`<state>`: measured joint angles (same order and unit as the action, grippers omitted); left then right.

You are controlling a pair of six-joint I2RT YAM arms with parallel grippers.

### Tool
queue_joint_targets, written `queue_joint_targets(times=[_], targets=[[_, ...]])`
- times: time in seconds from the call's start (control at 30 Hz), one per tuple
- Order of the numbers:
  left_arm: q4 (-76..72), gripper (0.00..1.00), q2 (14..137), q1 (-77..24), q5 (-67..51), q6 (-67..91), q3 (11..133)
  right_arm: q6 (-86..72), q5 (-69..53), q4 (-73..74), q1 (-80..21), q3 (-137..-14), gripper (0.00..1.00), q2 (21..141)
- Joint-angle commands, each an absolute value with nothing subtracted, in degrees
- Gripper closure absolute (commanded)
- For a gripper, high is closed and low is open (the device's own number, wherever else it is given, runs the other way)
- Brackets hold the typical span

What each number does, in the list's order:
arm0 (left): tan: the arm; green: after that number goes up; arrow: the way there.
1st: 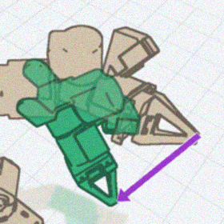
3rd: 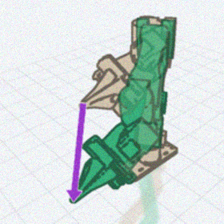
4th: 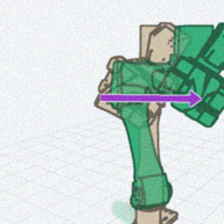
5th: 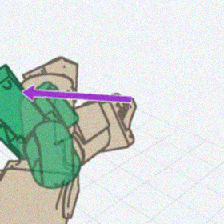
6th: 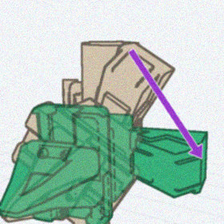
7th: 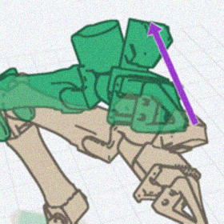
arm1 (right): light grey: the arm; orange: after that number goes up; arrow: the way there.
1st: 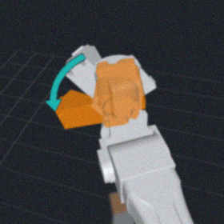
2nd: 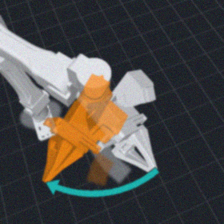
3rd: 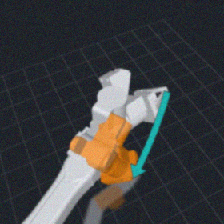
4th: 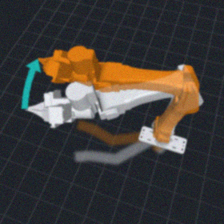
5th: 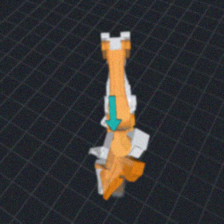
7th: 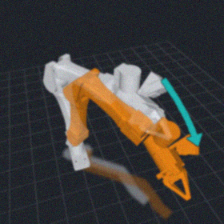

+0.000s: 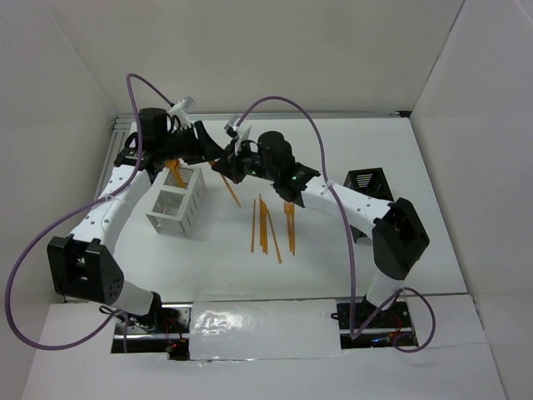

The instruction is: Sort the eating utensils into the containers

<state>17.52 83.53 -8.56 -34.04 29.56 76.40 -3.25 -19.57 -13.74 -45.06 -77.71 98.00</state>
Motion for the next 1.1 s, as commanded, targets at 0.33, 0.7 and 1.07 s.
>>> queue_joint_targets(times=[0.33,0.7,1.07], targets=[[16.78,0.65,80.07,-8.61,-27.88,31.03,75.93,-3.34,-13.18,-4.76,-45.44,-85.25,0.54,100.29],[25.57,0.64,75.06,-6.50,-1.17,20.05,82.26,-10.28,-11.62,3.78,-37.10,-76.04,0.00,81.84],[21.02,0.60,61.80,-2.02,12.65,14.24,73.40,-17.74,-4.14,1.23,-29.00,-63.91,0.00,77.08]])
